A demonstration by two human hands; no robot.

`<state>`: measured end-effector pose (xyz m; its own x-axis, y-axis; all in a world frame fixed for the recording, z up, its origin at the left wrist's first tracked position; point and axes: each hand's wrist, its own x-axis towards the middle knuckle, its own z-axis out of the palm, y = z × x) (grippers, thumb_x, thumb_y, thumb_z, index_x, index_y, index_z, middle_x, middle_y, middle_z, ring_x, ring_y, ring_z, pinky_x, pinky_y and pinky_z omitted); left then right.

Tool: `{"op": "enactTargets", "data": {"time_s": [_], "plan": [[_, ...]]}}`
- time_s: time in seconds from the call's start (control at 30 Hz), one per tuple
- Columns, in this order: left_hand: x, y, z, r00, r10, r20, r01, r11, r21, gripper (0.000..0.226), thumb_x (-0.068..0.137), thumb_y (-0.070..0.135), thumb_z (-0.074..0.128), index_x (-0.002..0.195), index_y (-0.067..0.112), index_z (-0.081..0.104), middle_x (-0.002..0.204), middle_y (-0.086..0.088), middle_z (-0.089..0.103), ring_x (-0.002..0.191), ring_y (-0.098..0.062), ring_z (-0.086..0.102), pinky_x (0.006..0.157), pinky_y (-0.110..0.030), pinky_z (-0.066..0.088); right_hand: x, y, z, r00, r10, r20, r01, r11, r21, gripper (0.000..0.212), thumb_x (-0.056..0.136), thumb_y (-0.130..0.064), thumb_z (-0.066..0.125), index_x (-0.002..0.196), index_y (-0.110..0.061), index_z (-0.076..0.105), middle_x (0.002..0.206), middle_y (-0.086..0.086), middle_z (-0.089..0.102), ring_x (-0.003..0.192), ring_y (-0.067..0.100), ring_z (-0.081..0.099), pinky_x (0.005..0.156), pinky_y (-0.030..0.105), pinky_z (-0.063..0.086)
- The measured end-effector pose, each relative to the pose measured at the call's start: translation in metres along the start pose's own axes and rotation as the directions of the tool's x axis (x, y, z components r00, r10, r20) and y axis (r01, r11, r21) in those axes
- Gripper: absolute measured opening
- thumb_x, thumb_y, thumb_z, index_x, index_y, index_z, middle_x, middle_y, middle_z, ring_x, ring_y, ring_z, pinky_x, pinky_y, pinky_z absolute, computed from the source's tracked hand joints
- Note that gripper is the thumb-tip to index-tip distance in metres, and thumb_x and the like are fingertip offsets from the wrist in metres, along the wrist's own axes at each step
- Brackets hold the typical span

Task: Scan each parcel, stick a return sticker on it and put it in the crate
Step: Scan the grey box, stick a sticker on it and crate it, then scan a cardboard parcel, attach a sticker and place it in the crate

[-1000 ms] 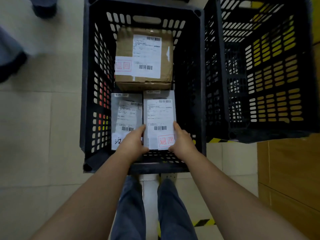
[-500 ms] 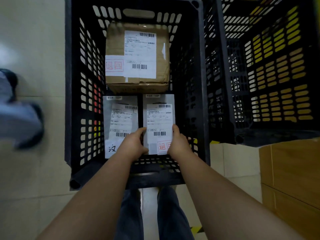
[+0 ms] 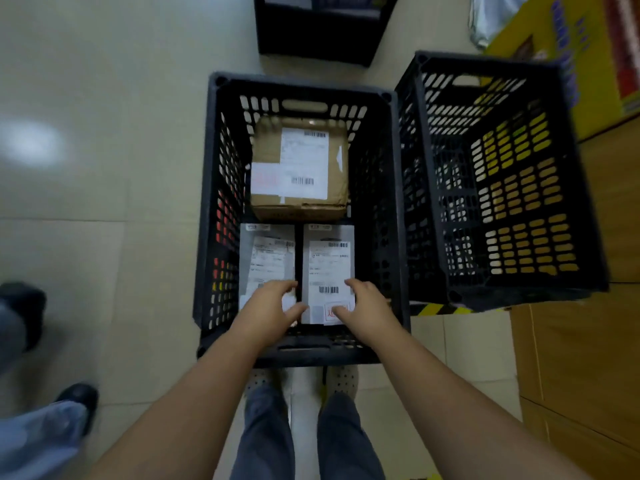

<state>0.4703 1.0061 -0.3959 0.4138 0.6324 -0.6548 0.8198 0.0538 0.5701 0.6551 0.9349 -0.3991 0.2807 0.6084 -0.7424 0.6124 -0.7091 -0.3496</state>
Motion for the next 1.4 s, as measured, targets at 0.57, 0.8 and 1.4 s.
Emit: {"op": "enactTargets", "data": {"time_s": [0.57, 0.8, 1.4], "plan": [[-0.338, 0.144, -0.251, 0.539, 0.284, -0.793, -0.205, 0.957, 0.203, 0.062, 0.086, 0.061, 0.051, 0.137, 0.026, 0.052, 0.141, 0.007, 0.047, 0.133, -0.011, 0.038, 0.113, -0.024, 0.026, -0.302, -0.256, -0.219, 0.483, -0.842, -0.240, 0.814, 0.533, -0.230, 0.061, 0.086, -0.061, 0.057, 0.139, -0.034, 0.044, 0.138, -0.009, 0.043, 0.128, 0.012, 0.042, 0.106, 0.034, 0.039], [-0.496, 0.122, -0.241, 0.192, 0.084, -0.978, -0.001, 0.996, 0.086, 0.057, 0.090, 0.050, 0.060, 0.142, 0.031, 0.046, 0.146, 0.013, 0.039, 0.136, -0.004, 0.029, 0.112, -0.020, 0.017, -0.402, -0.335, -0.188, 0.105, -0.994, -0.027, 0.968, 0.108, -0.225, 0.063, 0.085, -0.062, 0.056, 0.140, -0.037, 0.042, 0.137, -0.017, 0.041, 0.130, 0.008, 0.040, 0.108, 0.031, 0.036], [-0.888, -0.038, 0.046, -0.661, -0.434, -0.611, 0.247, 0.644, -0.724, 0.055, 0.091, 0.050, 0.057, 0.141, 0.030, 0.047, 0.141, 0.018, 0.040, 0.130, 0.001, 0.035, 0.111, -0.024, 0.030, -0.754, -0.347, 0.213, -0.682, -0.462, 0.567, 0.717, -0.577, 0.391, 0.060, 0.085, -0.060, 0.058, 0.138, -0.035, 0.045, 0.134, -0.016, 0.045, 0.125, 0.003, 0.043, 0.106, 0.027, 0.037]]}}
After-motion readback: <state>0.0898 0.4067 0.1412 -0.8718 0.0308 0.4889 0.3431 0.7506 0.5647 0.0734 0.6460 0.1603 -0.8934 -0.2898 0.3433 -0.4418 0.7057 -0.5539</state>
